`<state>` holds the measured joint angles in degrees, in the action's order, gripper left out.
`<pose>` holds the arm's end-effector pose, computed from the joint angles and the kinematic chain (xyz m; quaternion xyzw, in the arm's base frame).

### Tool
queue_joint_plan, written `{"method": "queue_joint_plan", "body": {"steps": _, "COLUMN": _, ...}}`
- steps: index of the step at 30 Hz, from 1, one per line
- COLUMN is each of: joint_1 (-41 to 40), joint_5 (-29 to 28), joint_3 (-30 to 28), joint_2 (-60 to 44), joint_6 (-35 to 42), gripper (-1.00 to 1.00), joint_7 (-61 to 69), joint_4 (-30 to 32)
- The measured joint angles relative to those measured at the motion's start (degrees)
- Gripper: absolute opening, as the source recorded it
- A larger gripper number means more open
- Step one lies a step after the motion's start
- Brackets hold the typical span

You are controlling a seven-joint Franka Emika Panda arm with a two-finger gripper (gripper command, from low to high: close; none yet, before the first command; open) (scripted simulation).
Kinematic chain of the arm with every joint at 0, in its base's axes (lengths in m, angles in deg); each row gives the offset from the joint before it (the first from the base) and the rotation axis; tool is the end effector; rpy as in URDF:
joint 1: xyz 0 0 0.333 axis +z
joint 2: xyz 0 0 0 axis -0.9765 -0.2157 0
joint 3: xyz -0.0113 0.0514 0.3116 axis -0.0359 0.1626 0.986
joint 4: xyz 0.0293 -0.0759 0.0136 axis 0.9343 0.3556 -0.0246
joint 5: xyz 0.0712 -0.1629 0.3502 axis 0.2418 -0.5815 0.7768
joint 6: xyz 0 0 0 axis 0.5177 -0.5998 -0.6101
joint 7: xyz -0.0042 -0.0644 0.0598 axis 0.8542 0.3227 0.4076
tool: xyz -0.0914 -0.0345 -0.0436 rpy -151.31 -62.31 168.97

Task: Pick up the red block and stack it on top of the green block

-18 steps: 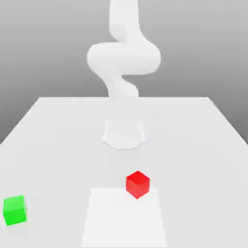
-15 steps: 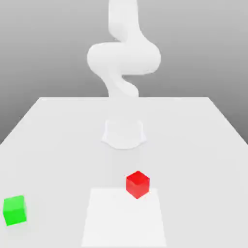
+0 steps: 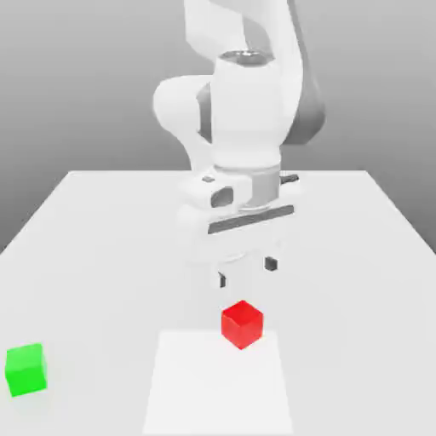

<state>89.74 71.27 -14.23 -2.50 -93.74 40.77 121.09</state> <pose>0.3254 0.0408 0.2108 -0.9982 0.0588 -0.0137 0.0034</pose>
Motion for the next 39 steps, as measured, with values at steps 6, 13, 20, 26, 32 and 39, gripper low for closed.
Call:
{"method": "queue_joint_plan", "body": {"steps": 6, "joint_1": -1.87, "joint_5": 5.29, "joint_3": 3.73, "joint_2": -14.27, "joint_6": -11.98, "gripper": 0.0, "joint_7": 4.79, "joint_4": -0.66}}
{"method": "queue_joint_plan", "body": {"steps": 13, "joint_1": -3.06, "joint_5": 5.49, "joint_3": 4.93, "joint_2": -16.59, "joint_6": -13.9, "gripper": -1.0, "joint_7": 4.96, "joint_4": -0.97}}
{"method": "queue_joint_plan", "body": {"steps": 20, "joint_1": -2.55, "joint_5": 1.78, "joint_3": 3.3, "joint_2": -4.9, "joint_6": -3.88, "gripper": -1.0, "joint_7": 2.33, "joint_4": 0.68}}
{"method": "queue_joint_plan", "body": {"steps": 26, "joint_1": -6.87, "joint_5": 3.28, "joint_3": -0.11, "joint_2": -1.75, "joint_6": 4.48, "gripper": -1.0, "joint_7": -3.49, "joint_4": -4.37}}
{"method": "queue_joint_plan", "body": {"steps": 32, "joint_1": -19.89, "joint_5": 6.33, "joint_3": -5.92, "joint_2": -8.52, "joint_6": 10.35, "gripper": -1.0, "joint_7": -15.56, "joint_4": -16.64}}
{"method": "queue_joint_plan", "body": {"steps": 39, "joint_1": -28.36, "joint_5": 8.71, "joint_3": -12.66, "joint_2": -17.03, "joint_6": 15.16, "gripper": -1.0, "joint_7": -29.06, "joint_4": -29.84}}
